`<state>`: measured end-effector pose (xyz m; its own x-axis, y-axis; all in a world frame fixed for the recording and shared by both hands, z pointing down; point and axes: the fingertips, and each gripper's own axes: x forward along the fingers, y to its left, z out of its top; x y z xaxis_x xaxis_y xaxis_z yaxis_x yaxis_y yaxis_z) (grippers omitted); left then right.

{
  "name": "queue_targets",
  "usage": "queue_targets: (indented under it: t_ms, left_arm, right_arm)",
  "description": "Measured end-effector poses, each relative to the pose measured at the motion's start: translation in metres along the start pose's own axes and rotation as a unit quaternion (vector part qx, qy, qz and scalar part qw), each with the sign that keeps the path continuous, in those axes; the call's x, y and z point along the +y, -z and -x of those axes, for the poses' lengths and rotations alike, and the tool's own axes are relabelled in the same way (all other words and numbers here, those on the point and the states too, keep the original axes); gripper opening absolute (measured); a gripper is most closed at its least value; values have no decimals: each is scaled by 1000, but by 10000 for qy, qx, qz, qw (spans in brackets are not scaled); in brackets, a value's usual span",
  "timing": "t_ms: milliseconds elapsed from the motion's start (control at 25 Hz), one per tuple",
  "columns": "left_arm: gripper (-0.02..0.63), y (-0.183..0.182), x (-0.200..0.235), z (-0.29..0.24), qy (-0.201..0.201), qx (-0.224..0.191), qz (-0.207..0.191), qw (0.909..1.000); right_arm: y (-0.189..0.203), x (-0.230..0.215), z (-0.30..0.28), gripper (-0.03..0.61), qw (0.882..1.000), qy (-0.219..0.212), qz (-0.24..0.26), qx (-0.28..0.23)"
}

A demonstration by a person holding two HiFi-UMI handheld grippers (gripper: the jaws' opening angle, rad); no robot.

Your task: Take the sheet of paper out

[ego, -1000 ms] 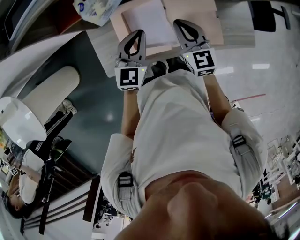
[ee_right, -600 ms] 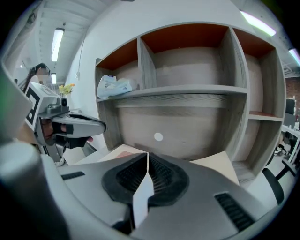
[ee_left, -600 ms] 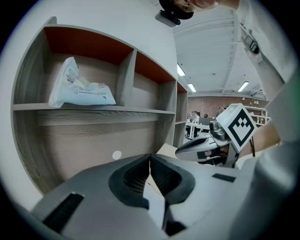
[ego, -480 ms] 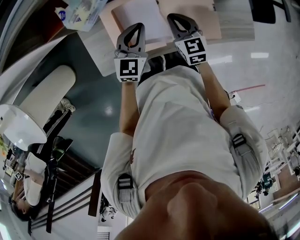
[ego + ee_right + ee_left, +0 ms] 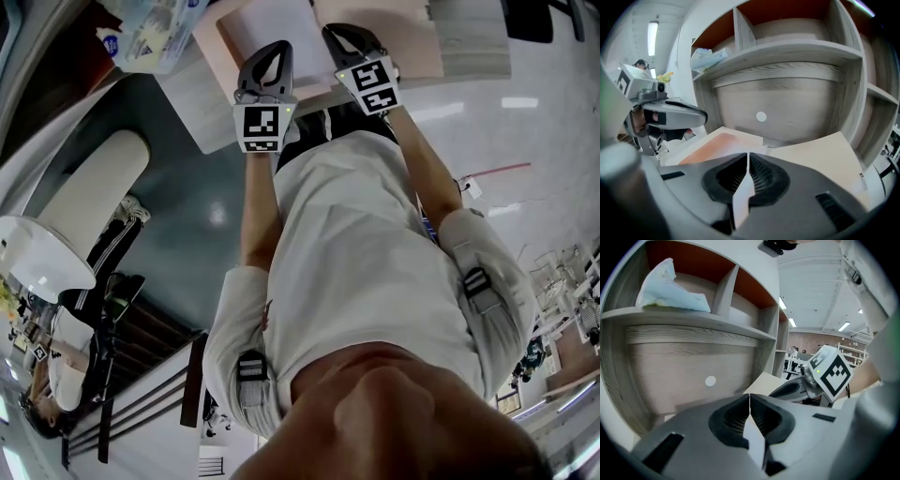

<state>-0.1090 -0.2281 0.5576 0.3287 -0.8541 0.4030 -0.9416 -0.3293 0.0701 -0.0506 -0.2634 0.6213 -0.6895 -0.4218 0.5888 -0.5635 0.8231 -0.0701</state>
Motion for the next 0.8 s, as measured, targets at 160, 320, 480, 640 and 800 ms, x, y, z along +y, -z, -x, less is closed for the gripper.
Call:
queue_targets:
  t_ms: [160, 320, 480, 640, 800]
  left_arm:
    - [23, 9, 4, -9, -12, 43, 112, 9999]
    - [23, 13, 6, -14, -9, 69, 194, 9998]
    - [23, 18, 8, -18, -3, 89, 242, 9997]
    - [23, 26, 9, -23, 3, 146, 264, 9995]
    - [23, 31, 9, -26, 17, 185, 331, 9993]
  right_arm:
    - [14, 0, -15, 23, 9998, -26, -23, 196]
    - [24, 1, -25, 23, 9994, -63, -37, 330]
    - [36, 1, -34, 23, 9988, -89, -36, 473]
    - [45, -1, -43, 77, 9981, -93, -39, 607]
    - [54, -1, -53, 81, 9972, -89, -21, 740]
